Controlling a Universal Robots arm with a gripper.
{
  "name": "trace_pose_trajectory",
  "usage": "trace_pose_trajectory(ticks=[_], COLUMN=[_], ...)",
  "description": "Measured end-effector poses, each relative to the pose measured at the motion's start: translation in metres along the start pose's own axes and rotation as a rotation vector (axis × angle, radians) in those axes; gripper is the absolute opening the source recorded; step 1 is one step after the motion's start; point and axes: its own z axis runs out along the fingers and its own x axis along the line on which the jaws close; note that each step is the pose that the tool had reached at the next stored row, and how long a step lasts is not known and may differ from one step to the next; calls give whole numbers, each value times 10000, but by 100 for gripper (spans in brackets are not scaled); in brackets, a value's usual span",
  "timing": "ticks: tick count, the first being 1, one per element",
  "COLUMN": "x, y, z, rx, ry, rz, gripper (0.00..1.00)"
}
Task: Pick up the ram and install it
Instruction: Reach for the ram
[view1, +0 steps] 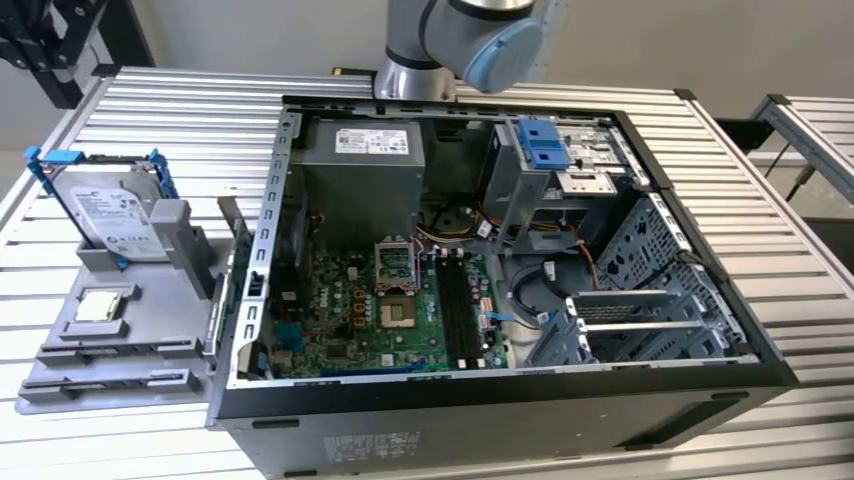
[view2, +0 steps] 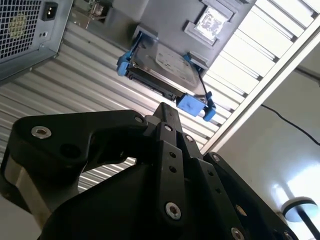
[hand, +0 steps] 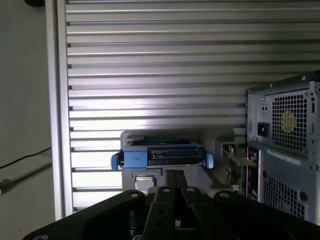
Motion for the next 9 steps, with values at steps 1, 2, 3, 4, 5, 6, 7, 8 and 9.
trace_pose_trajectory(ticks=[1, 2, 3, 4, 5, 6, 7, 8, 9], x=[24, 48, 74, 101, 125, 139, 139, 139, 139], y=[1, 3, 5, 9, 13, 16, 16, 16, 15], z=[0, 0, -1, -1, -1, -2, -1, -2, -1], rx=[0, 0, 0, -1, -1, -1, -1, -1, -1], ry=[-1, -1, -1, -2, -1, -1, -2, -1, -1], rz=[0, 1, 0, 0, -1, 0, -1, -1, -2], gripper=[0, 0, 0, 0, 0, 0, 0, 0, 0])
